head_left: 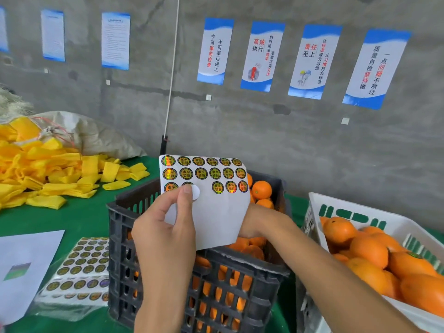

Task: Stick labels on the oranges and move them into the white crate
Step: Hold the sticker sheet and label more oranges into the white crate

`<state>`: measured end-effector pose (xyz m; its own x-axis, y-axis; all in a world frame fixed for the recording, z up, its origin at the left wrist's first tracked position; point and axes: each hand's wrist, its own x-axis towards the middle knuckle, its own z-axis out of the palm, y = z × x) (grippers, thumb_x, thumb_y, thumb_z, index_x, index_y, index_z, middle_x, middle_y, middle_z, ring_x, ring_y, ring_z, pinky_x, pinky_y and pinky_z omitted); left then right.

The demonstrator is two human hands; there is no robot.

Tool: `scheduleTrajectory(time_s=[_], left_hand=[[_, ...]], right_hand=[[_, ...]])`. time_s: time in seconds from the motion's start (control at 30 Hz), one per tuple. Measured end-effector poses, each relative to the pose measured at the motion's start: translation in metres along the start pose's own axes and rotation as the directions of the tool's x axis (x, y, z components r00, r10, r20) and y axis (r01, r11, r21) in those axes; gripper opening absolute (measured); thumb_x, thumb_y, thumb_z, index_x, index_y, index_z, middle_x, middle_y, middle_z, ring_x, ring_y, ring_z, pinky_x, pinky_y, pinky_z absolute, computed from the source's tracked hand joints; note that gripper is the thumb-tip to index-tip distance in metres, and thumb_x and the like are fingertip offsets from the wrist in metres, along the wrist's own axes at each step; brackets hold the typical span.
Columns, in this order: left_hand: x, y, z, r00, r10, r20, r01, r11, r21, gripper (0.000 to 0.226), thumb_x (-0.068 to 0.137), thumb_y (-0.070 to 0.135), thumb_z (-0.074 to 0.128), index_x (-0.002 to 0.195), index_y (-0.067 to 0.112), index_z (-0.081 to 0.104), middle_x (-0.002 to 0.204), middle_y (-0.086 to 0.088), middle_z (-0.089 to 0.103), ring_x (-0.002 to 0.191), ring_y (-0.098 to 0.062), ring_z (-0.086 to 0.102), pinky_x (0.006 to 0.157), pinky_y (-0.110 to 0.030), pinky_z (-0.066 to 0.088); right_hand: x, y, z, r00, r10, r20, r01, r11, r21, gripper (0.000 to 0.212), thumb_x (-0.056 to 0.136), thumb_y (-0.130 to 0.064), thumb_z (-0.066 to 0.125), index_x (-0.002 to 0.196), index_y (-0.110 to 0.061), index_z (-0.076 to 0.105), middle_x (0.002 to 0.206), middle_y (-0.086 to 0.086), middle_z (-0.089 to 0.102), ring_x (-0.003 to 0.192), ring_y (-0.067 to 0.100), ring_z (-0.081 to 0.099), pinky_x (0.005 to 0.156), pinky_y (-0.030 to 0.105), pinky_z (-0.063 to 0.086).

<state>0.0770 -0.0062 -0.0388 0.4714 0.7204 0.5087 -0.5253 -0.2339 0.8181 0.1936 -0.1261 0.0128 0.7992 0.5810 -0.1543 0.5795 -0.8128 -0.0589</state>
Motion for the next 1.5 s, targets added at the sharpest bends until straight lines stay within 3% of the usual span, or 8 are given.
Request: scheduleTrajectory(time_s=[0.07, 0.13, 0.23, 0.33, 0.67, 1.07, 1.27, 1.5], left_hand=[[-0.002, 0.003, 0.002, 1.000, 0.006, 0.009, -0.006, 1.000, -0.030, 0.012, 0.098, 0.037, 0.067, 0.091, 0.039, 0.077, 0.091, 0.039, 0.070, 0.093, 0.016, 0.064, 0.072, 0.002, 0.041], [-0.005, 0.005, 0.005, 1.000, 0.007, 0.025, -0.006, 0.998, -0.056, 0.013, 0.098, 0.036, 0.067, 0.090, 0.037, 0.078, 0.090, 0.040, 0.070, 0.095, 0.020, 0.063, 0.075, 0.005, 0.039], [-0.012, 0.007, 0.011, 0.998, 0.027, 0.050, -0.025, 0.998, -0.049, 0.014, 0.098, 0.036, 0.067, 0.090, 0.034, 0.078, 0.090, 0.037, 0.071, 0.088, 0.017, 0.064, 0.071, 0.003, 0.040], [-0.022, 0.013, 0.019, 0.996, 0.053, 0.071, -0.050, 0.998, -0.045, 0.017, 0.099, 0.034, 0.068, 0.085, 0.042, 0.074, 0.079, 0.034, 0.071, 0.062, 0.010, 0.062, 0.057, 0.000, 0.041], [-0.045, 0.025, 0.037, 0.984, 0.158, 0.080, -0.158, 0.987, -0.011, 0.014, 0.097, 0.038, 0.068, 0.089, 0.048, 0.073, 0.096, 0.032, 0.074, 0.092, 0.008, 0.070, 0.074, -0.004, 0.048], [-0.095, 0.033, 0.069, 0.934, 0.306, 0.186, -0.288, 0.950, -0.120, 0.012, 0.087, 0.024, 0.081, 0.092, 0.035, 0.079, 0.092, 0.020, 0.077, 0.089, 0.000, 0.074, 0.078, -0.007, 0.052], [-0.087, 0.035, 0.063, 0.905, 0.153, 0.396, -0.080, 0.977, -0.195, 0.011, 0.089, 0.031, 0.074, 0.094, 0.036, 0.083, 0.092, 0.014, 0.080, 0.094, -0.008, 0.076, 0.083, -0.020, 0.058], [-0.087, 0.034, 0.064, 0.734, 0.287, 0.615, -0.192, 0.957, -0.217, 0.031, 0.104, 0.024, 0.055, 0.130, 0.025, 0.071, 0.133, 0.022, 0.067, 0.130, 0.000, 0.059, 0.103, -0.016, 0.049]], right_hand=[[-0.013, 0.017, -0.003, 0.962, 0.051, -0.268, -0.027, 0.995, 0.093, 0.008, 0.094, -0.030, 0.059, 0.101, -0.027, 0.061, 0.098, 0.001, 0.060, 0.088, 0.026, 0.056, 0.076, 0.037, 0.053], [-0.033, 0.034, -0.003, 0.856, 0.153, -0.494, -0.049, 0.975, 0.218, 0.040, 0.085, -0.044, 0.068, 0.121, -0.032, 0.054, 0.111, 0.004, 0.062, 0.101, 0.031, 0.061, 0.084, 0.043, 0.055], [-0.071, 0.049, 0.012, 0.679, 0.321, -0.660, 0.065, 0.869, 0.490, 0.057, 0.078, -0.049, 0.082, 0.125, -0.045, 0.051, 0.103, -0.012, 0.068, 0.092, 0.007, 0.064, 0.076, 0.031, 0.053], [-0.101, 0.047, 0.037, 0.563, 0.407, -0.719, 0.187, 0.785, 0.591, 0.058, 0.077, -0.049, 0.086, 0.124, -0.049, 0.052, 0.099, -0.019, 0.068, 0.090, -0.004, 0.064, 0.074, 0.020, 0.053], [-0.149, 0.046, 0.097, 0.236, 0.736, -0.635, 0.574, 0.422, 0.702, 0.062, 0.061, -0.042, 0.086, 0.119, -0.044, 0.065, 0.102, -0.015, 0.073, 0.086, 0.012, 0.074, 0.077, 0.022, 0.060], [-0.166, 0.038, 0.085, 0.498, 0.516, -0.697, 0.711, 0.218, 0.669, 0.067, 0.047, -0.049, 0.084, 0.111, -0.036, 0.070, 0.107, -0.011, 0.076, 0.096, -0.001, 0.072, 0.075, 0.010, 0.055], [-0.177, 0.038, 0.086, 0.537, 0.486, -0.690, 0.731, 0.141, 0.668, 0.050, 0.066, -0.047, 0.080, 0.116, -0.045, 0.071, 0.112, -0.017, 0.075, 0.099, -0.002, 0.071, 0.073, 0.008, 0.054], [-0.171, 0.046, 0.087, 0.516, 0.521, -0.680, 0.730, 0.147, 0.667, 0.055, 0.067, -0.046, 0.082, 0.121, -0.044, 0.070, 0.112, -0.012, 0.076, 0.100, 0.009, 0.074, 0.076, 0.018, 0.059]])
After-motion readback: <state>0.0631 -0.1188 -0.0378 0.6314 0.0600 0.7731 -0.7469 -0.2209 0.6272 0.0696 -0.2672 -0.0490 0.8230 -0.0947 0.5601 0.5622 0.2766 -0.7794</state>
